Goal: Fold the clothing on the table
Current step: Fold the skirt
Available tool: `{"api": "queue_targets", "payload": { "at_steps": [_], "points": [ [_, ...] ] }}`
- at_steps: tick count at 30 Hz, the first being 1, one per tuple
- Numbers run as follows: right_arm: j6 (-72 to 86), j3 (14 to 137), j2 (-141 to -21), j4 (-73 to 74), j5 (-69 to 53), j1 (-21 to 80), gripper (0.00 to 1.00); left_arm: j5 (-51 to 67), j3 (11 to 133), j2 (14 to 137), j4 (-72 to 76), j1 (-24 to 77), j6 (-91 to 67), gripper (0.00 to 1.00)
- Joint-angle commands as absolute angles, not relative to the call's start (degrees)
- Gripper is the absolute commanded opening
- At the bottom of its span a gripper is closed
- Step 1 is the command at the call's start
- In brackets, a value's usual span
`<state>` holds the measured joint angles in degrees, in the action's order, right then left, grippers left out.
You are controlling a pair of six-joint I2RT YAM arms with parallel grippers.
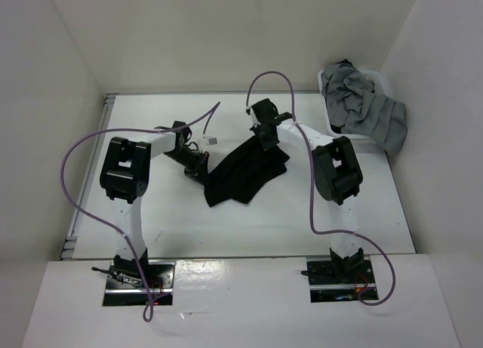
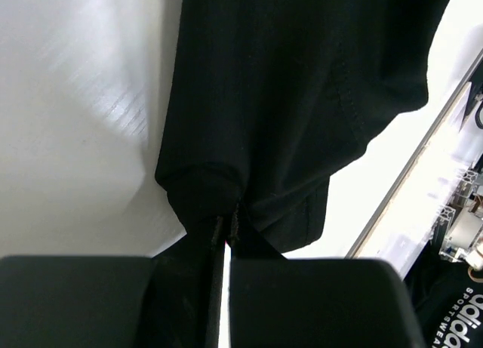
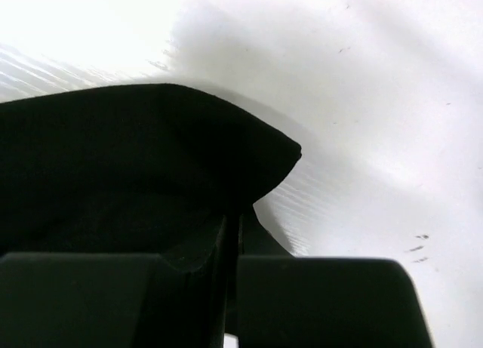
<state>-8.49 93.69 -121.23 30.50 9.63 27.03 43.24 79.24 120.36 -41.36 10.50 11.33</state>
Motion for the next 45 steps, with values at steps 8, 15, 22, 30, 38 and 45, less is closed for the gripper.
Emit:
{"api": "queue_targets", "payload": {
  "at_steps": [8,15,22,30,38,45],
  "points": [
    [-8.09,101.24,-114.70,38.40,11.78,35.50,0.00,37.89,78.75,119.36,-38.06,10.37,10.02,0.00],
    [-7.56,101.25,-114.17,42.44,13.71,39.02,0.00,25.42,76.90,116.46,-33.49,7.57,3.08,0.00],
    [-6.50,102.48,-112.59,45.96,12.48,40.78,0.00,18.28,75.85,114.09,-31.82,6.42,-0.18,0.00],
    [-4.75,107.93,-112.59,48.78,8.09,44.30,0.00,20.13,75.85,115.31,-32.34,6.42,-0.18,0.00],
    [-1.76,112.06,-115.83,48.78,5.01,46.05,0.00,21.71,75.85,115.84,-32.87,6.42,0.35,0.00],
    [2.72,116.27,-120.66,48.26,3.00,47.29,0.00,22.85,75.85,115.84,-32.87,6.42,0.35,0.00]
  ]
}}
